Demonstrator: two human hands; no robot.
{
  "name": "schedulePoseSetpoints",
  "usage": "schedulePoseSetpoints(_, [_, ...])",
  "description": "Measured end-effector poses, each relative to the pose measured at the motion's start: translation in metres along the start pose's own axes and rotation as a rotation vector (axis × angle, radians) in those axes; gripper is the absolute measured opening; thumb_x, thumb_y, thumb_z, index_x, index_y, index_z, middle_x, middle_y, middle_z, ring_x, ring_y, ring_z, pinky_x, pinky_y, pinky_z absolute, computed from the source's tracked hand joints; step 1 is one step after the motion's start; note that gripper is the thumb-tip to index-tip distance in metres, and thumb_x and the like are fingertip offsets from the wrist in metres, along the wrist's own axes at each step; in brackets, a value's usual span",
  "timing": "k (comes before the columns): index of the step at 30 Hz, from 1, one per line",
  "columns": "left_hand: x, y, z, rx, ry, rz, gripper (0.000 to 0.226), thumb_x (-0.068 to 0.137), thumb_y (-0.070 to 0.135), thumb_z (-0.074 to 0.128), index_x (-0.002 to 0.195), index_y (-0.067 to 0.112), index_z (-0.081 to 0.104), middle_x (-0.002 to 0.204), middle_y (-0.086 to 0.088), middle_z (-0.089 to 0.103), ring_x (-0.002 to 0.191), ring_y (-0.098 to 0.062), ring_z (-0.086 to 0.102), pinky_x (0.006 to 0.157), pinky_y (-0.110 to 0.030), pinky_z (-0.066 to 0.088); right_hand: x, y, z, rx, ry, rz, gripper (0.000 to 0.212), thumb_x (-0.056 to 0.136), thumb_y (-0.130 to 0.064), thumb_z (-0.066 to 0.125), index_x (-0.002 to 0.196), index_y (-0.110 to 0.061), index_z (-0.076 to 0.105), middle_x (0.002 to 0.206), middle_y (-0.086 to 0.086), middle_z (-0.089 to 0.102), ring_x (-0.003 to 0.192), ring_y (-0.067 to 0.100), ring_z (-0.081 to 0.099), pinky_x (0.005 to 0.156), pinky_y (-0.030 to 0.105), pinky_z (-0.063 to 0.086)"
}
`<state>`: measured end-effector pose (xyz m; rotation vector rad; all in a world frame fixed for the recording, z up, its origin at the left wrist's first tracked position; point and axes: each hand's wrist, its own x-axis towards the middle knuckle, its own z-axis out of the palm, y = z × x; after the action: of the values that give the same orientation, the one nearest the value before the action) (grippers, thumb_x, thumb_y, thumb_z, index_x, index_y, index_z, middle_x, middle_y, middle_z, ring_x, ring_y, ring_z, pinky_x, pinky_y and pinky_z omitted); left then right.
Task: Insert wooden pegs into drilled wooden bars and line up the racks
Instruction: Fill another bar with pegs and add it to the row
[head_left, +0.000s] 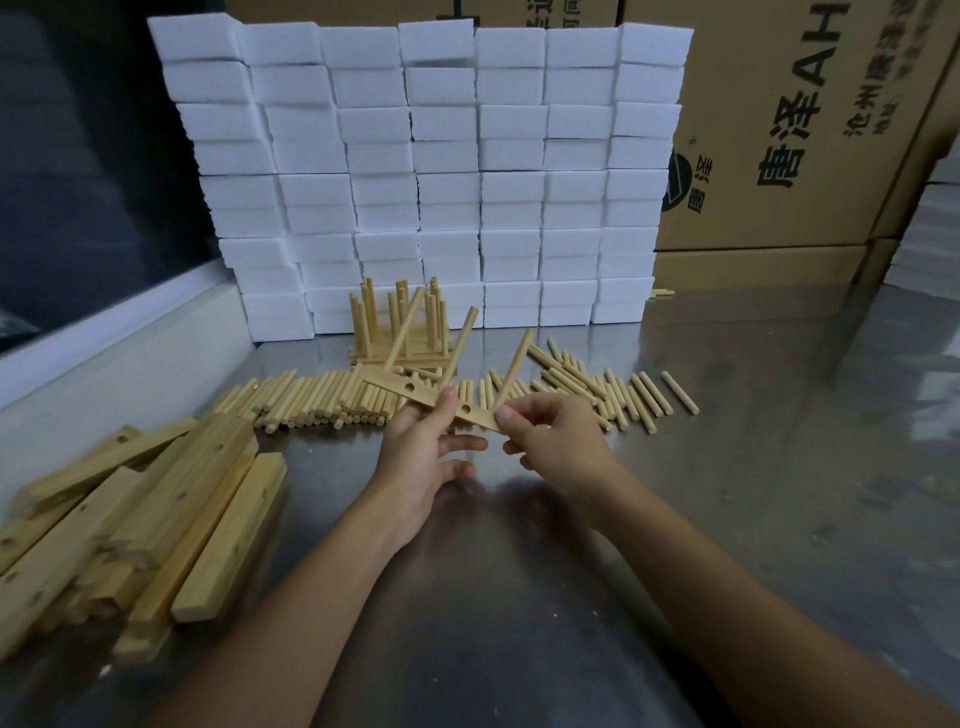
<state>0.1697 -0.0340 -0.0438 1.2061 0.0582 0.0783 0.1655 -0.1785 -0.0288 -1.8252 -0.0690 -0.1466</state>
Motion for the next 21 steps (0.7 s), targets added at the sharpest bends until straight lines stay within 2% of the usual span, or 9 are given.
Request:
schedulePoseSetpoints(4, [0.002,0.0,-0.004,-0.069,0.085,0.031,0.01,0.095,0.015,0.062,0.097,0.008,0.055,0.075,-0.008,0.07,0.06,-0.022,0.068,0.041,-0.026,0.045,0.007,0.008,-0.008,-0.084,0.033,-0.023,0.009,0.096,-0.025,0.065,0.094,-0.021,0.072,0.084,-0.004,0.068,0.077,0.011,0.067,0.065,0.024,0.049])
schedulePoseSetpoints(7, [0.003,-0.001,-0.005,-0.087,0.117,0.037,0.01,0.094,0.008,0.064,0.101,0.006,0.057,0.09,-0.013,0.072,0.066,-0.022,0.072,0.044,-0.024,0.049,0.01,0.014,-0.011,-0.272,0.143,-0.143,0.006,0.093,-0.029,0.068,0.094,-0.024,0.071,0.09,-0.011,0.066,0.079,0.005,0.062,0.066,0.019,0.046])
schedulePoseSetpoints(9, [0.003,-0.002,-0.005,-0.084,0.131,0.041,0.013,0.093,0.006,0.064,0.105,0.004,0.059,0.096,-0.015,0.072,0.069,-0.022,0.072,0.046,-0.024,0.05,0.008,0.015,-0.011,-0.46,0.224,-0.294,0.008,0.091,-0.031,0.07,0.094,-0.023,0.07,0.095,-0.012,0.062,0.076,0.004,0.06,0.069,0.023,0.052])
schedulePoseSetpoints(12, [0.003,-0.004,-0.005,-0.072,0.116,0.059,0.013,0.093,0.005,0.064,0.106,0.005,0.062,0.097,-0.014,0.074,0.073,-0.023,0.073,0.048,-0.024,0.051,0.002,0.012,-0.005,-0.541,0.153,-0.511,0.015,0.092,-0.028,0.068,0.106,-0.022,0.069,0.102,-0.008,0.064,0.079,0.007,0.063,0.073,0.035,0.057])
schedulePoseSetpoints(16, [0.003,-0.004,-0.006,-0.063,0.115,0.062,0.013,0.09,0.005,0.067,0.103,0.006,0.063,0.094,-0.011,0.075,0.078,-0.023,0.074,0.05,-0.024,0.051,-0.002,0.009,0.004,-0.702,0.067,-0.585,0.026,0.095,-0.023,0.063,0.121,-0.021,0.066,0.113,-0.003,0.066,0.093,0.018,0.064,0.078,0.041,0.055])
schedulePoseSetpoints(18, [0.004,-0.005,-0.007,-0.038,0.119,0.06,0.013,0.091,0.007,0.068,0.104,0.007,0.064,0.096,-0.011,0.074,0.079,-0.022,0.073,0.053,-0.024,0.052,-0.002,0.007,0.003,-0.732,0.085,-0.569,0.025,0.097,-0.021,0.062,0.122,-0.018,0.066,0.112,-0.001,0.068,0.097,0.021,0.064,0.08,0.042,0.055])
schedulePoseSetpoints(21, [0.004,-0.005,-0.006,-0.013,0.104,0.067,0.012,0.09,0.007,0.068,0.102,0.008,0.065,0.091,-0.009,0.075,0.076,-0.021,0.071,0.053,-0.024,0.052,0.0,0.005,-0.002,-0.803,0.07,-0.601,0.018,0.098,-0.022,0.06,0.112,-0.017,0.07,0.104,-0.002,0.068,0.091,0.021,0.063,0.075,0.039,0.054])
